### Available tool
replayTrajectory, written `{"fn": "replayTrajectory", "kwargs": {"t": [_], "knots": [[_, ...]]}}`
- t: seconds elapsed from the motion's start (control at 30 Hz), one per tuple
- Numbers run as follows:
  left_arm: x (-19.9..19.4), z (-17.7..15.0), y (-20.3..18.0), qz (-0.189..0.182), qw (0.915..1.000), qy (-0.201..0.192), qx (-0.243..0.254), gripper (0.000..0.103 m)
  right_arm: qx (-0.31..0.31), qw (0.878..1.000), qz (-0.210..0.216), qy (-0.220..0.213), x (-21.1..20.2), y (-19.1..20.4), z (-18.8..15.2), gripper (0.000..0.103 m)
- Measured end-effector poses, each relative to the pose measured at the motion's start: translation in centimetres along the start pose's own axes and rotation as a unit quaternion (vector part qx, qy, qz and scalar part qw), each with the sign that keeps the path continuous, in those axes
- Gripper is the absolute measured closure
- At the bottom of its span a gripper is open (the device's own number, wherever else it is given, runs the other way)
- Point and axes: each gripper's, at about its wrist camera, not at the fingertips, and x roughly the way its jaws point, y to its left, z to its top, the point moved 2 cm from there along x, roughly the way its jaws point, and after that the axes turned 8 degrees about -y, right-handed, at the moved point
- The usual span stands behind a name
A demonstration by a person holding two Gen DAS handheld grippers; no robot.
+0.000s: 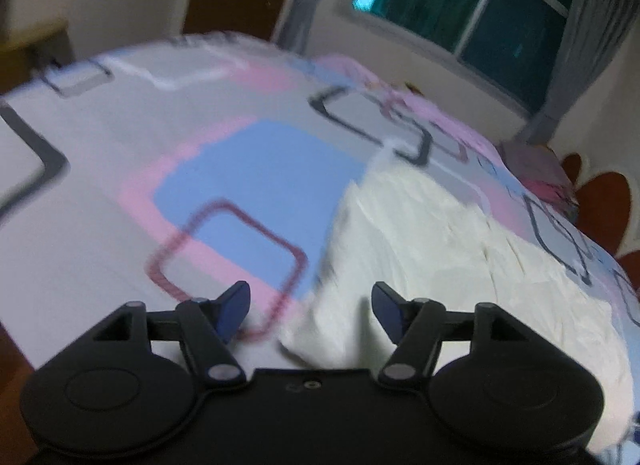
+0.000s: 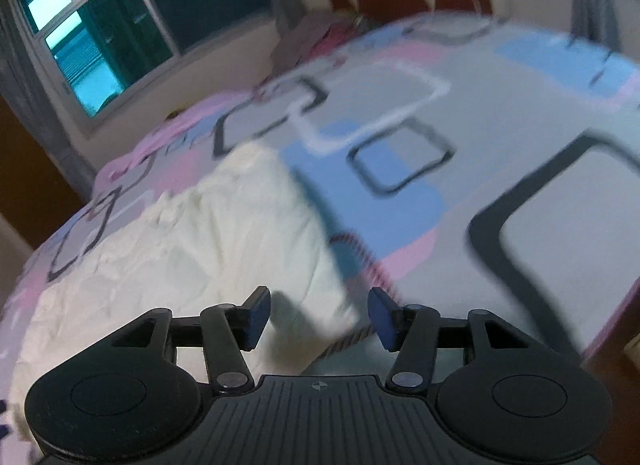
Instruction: Fold large clothes
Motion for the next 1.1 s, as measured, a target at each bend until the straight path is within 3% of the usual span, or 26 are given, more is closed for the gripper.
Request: {"fn": "replayTrajectory", "kwargs": {"t": [0.17,0.3,0.43,0.67,0.83,1.1], "knots": [[0.2,2.0,-3.8,-0.034,0.997,-0.028,0.063,0.041,-0.056,0.997,0.027,-0.048,0.0,4.2,1.6,0.049],[2.4,2.4,-9.2,-0.077,0.9916,-0.04,0.095,0.041,-0.105,0.991,0.054,-0.059,2.5,8.8,1.3,0.049],[5.3,1.4,-13.2,-0.093,0.9856,-0.043,0.135,0.041,-0.139,0.986,0.068,-0.059,6.3,12.6,0.6,0.049],[9.7,-0.3,-14.6,-0.062,0.9864,-0.032,0.149,0.041,-0.187,0.978,0.06,-0.065,12.5,15.8,-0.7,0.049],[12.1,-1.3,-13.2,-0.024,0.9851,-0.026,0.168,0.039,-0.203,0.977,0.023,-0.06,16.2,15.3,-1.6,0.049],[12.9,-2.8,-12.4,-0.016,0.9832,-0.037,0.178,0.038,-0.224,0.973,0.016,-0.051,18.9,14.2,-3.2,0.049]]}}
